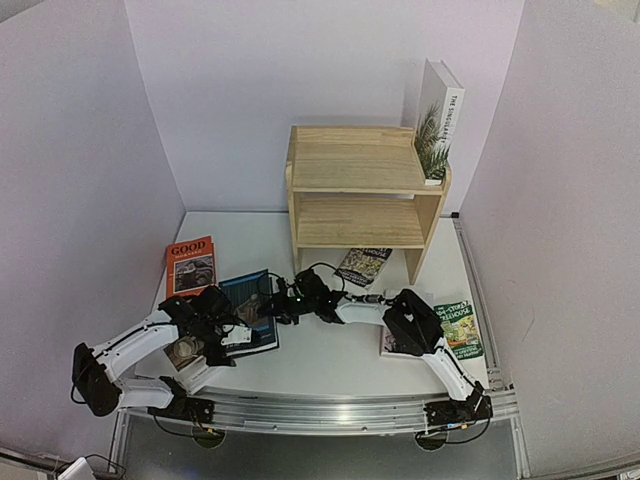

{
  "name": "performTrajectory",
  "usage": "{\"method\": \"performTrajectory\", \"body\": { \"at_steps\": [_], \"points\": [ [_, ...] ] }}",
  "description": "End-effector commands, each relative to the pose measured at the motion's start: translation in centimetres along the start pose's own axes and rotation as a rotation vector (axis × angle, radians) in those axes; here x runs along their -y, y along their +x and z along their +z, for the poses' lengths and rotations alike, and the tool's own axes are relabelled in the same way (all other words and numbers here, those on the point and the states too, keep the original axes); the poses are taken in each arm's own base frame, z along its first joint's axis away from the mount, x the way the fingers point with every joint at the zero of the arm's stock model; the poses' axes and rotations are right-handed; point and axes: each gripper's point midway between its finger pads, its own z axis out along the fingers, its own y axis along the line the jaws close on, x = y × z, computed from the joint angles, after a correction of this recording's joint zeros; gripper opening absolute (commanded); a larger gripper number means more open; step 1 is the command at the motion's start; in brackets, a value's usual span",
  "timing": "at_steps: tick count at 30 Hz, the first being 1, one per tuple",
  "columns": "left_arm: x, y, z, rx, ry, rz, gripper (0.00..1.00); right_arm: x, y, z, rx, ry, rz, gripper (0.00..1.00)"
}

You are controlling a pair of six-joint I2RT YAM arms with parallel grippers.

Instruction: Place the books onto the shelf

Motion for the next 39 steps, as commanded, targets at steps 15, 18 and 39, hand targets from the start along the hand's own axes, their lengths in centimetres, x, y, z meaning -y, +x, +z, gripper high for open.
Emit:
{"method": "performTrajectory", "body": {
  "at_steps": [15, 18, 39],
  "points": [
    [-8.5, -8.4, -14.6, 0.502, -0.015, -0.435, 1.00, -11.1, 8.7, -13.2, -0.060, 0.118, -0.722, 0.13],
    [-7.8, -9.2, -15.5, 0.511, 0.029, -0.380, 1.00, -12.9, 9.8, -15.1, -0.064, 0.100, -0.852, 0.11],
    [-3.0, -15.1, -18.9, 0.477, 0.232, -0.311, 0.59, -20.7, 9.9, -20.1, 0.040, 0.090, -1.504, 0.00]
  ]
}}
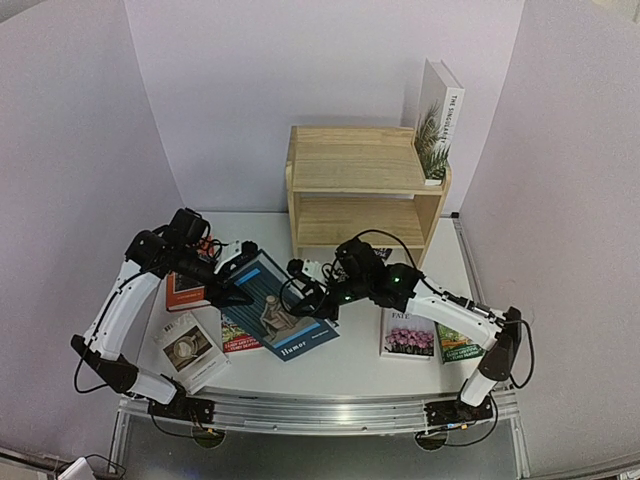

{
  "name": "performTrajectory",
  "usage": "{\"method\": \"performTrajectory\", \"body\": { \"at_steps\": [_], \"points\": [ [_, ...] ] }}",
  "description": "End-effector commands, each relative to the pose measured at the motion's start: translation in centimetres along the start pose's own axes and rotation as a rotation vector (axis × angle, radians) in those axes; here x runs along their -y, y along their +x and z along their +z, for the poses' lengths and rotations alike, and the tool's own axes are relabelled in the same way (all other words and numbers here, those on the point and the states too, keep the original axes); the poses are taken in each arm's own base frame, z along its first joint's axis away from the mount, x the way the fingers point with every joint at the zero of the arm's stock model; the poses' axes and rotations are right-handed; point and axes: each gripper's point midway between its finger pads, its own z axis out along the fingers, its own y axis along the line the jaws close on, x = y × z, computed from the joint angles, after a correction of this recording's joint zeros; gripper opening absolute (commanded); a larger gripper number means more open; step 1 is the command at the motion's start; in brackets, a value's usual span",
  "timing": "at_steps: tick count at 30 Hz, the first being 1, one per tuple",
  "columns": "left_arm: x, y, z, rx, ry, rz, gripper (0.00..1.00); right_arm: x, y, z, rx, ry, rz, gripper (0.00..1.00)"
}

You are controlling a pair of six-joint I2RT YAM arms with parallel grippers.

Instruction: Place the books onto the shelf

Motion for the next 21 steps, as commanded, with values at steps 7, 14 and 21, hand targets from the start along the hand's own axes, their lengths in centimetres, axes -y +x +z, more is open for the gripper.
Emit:
{"method": "performTrajectory", "body": {
  "at_steps": [7, 14, 21],
  "points": [
    [1.0, -1.5, -1.5, 0.013, 0.018, -0.202, 0.32, 2.5, -3.2, -2.6, 0.068, 0.186, -0.179, 0.02],
    [-0.6, -0.8, -2.5, 0.052, -0.048, -0.432, 0.26, 5.6, -5.1, -3.8, 0.112, 0.375, -0.028, 0.73],
    [-5.7, 2.4, -6.0, 0.223, -0.155, -0.843, 0.27, 6.3, -7.3, -3.9, 0.181, 0.615, -0.060, 0.89]
  ]
}}
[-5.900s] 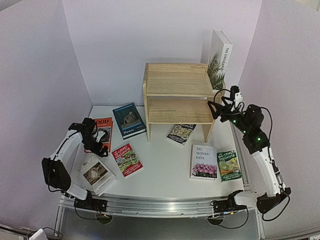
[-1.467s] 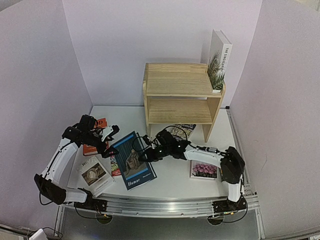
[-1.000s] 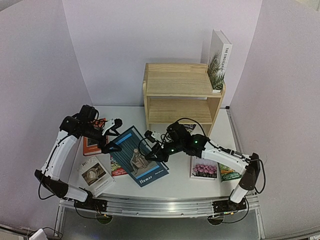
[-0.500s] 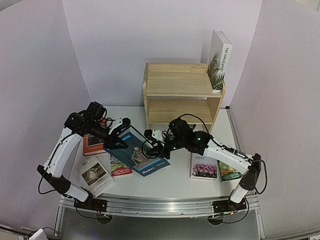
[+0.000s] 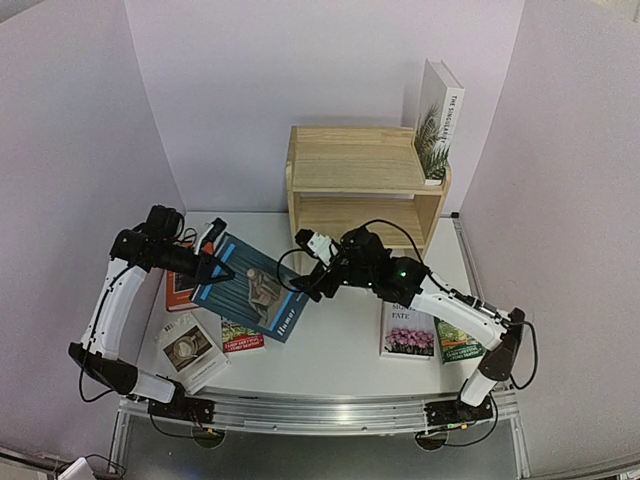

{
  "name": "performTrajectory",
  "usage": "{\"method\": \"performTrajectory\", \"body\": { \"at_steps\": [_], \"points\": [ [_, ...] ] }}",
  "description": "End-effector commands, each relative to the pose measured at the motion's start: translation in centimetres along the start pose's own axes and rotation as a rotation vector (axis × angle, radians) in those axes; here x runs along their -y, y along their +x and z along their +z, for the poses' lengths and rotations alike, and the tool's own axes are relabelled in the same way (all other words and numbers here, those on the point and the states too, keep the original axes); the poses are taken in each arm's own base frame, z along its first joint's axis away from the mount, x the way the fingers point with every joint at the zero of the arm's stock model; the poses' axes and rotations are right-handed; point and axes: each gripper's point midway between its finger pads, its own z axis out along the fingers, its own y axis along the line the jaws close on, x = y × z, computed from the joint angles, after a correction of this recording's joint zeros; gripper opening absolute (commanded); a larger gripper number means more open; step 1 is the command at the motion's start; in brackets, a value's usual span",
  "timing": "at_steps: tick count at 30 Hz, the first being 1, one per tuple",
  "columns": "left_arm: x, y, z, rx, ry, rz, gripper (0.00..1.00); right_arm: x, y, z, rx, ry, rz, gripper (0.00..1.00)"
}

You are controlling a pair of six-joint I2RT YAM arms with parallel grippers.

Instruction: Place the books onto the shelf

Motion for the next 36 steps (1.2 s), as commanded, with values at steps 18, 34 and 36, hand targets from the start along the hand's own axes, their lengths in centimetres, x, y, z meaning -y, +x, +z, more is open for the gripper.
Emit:
{"method": "performTrajectory", "body": {
  "at_steps": [18, 34, 36],
  "points": [
    [-13.1, 4.3, -4.0, 0.298, -0.036, -1.213, 0.27, -14.0, -3.0, 16.1, 0.260, 0.257, -0.487, 0.95],
    [-13.6, 4.9, -3.2, 0.273, -0.017, -1.260, 0.30, -9.0, -0.7, 19.0, 0.181, 0.628, -0.589, 0.47],
    [-13.6, 4.5, -3.4, 0.282, -0.015, -1.244, 0.36, -8.5, -1.0, 18.6, 0.185, 0.634, -0.565, 0.30]
  ]
}}
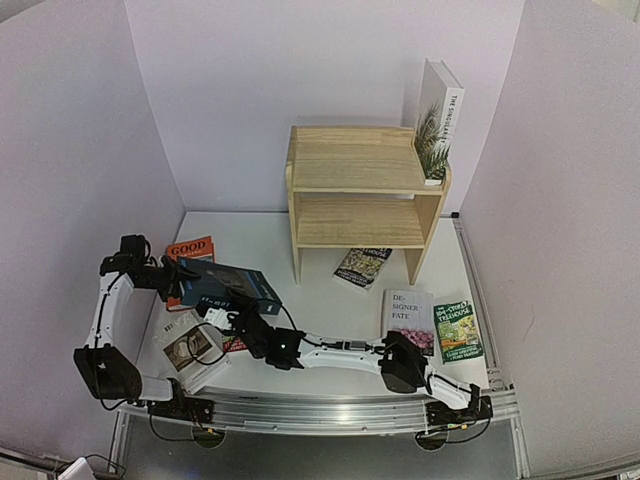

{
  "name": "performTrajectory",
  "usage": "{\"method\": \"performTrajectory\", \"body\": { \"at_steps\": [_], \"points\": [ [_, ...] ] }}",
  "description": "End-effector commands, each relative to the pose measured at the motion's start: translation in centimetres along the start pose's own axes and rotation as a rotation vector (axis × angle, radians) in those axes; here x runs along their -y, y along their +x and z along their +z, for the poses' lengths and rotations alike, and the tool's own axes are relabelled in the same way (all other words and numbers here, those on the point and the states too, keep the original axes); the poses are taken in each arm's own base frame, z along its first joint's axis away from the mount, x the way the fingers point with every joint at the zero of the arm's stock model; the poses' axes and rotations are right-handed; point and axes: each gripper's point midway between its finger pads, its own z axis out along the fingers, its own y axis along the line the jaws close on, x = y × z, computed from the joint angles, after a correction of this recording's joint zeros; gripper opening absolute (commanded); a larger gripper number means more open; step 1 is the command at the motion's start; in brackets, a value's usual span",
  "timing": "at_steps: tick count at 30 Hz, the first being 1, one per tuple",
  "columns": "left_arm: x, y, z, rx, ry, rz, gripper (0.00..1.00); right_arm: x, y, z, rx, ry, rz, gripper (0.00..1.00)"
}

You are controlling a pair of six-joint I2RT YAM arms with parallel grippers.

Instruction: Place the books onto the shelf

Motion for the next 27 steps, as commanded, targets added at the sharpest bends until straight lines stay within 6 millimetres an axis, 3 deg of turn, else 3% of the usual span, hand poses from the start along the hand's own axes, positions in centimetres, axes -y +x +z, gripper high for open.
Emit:
{"method": "performTrajectory", "body": {
  "at_steps": [1, 4, 7, 10, 13, 16, 18, 20, 23, 27],
  "points": [
    [2.0, 0.5, -0.8, -0.003, 0.074, 0.055, 0.42, 3.5, -0.9, 0.1, 0.003, 0.114, 0.062, 0.22],
    [3.1, 0.3, -1.3, 0.022, 0.096, 0.120, 0.72, 4.9, -0.9, -0.4, 0.005, 0.116, 0.123, 0.05],
    [5.1, -0.5, -2.7, 0.104, 0.107, 0.253, 0.99, 6.2, -1.1, -1.2, 0.006, 0.082, 0.190, 0.00],
    [8.7, -1.4, -5.9, 0.260, 0.098, 0.491, 1.00, 8.1, -1.1, -2.2, -0.002, 0.015, 0.305, 0.00],
    [13.4, -1.3, -10.7, 0.468, 0.096, 0.754, 1.00, 9.7, -1.4, -3.7, 0.002, -0.098, 0.448, 0.00],
    [16.1, -1.0, -14.8, 0.673, 0.073, 0.916, 1.00, 12.9, -3.0, -5.6, 0.031, -0.218, 0.607, 0.00],
    [16.7, -0.8, -16.7, 0.792, 0.049, 0.988, 1.00, 15.4, -5.1, -7.4, 0.093, -0.286, 0.693, 0.00],
    [16.4, -0.7, -17.5, 0.857, 0.030, 1.013, 1.00, 19.0, -8.0, -9.6, 0.190, -0.331, 0.760, 0.00],
    [15.2, -0.7, -16.5, 0.823, 0.022, 1.005, 1.00, 24.9, -11.6, -12.5, 0.323, -0.329, 0.836, 0.00],
    [14.2, -0.7, -15.3, 0.778, 0.034, 0.987, 1.00, 34.6, -13.9, -16.0, 0.468, -0.157, 0.856, 0.00]
  ]
}}
